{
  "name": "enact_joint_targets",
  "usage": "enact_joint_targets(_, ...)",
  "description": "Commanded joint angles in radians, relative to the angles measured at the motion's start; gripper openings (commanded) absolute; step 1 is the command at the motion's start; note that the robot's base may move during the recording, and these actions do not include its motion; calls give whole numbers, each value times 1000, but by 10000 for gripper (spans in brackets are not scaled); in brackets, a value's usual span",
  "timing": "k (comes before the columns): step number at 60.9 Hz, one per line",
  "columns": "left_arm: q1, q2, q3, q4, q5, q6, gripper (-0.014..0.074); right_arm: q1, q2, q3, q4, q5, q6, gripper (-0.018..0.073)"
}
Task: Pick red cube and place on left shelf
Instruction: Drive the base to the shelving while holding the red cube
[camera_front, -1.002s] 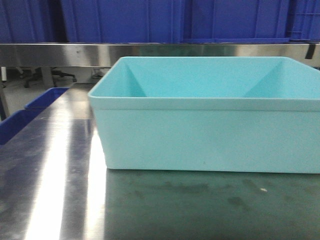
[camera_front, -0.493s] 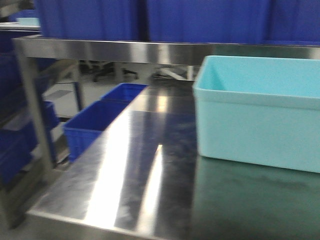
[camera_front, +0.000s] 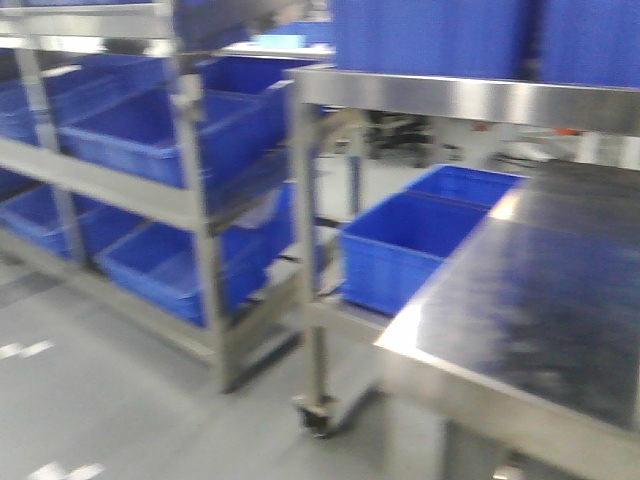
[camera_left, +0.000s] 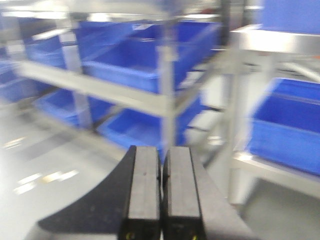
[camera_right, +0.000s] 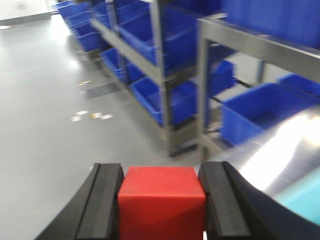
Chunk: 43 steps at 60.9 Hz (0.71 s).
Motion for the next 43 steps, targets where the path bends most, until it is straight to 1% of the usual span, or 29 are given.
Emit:
enact_joint_targets(1,-1,-17,23,-5,-86,-1,102,-1,6,-27,3,-85,-8,174)
enact_joint_targets(43,-1,-17,23,-5,-86,-1,102,-1,6,-27,3,-85,-8,174)
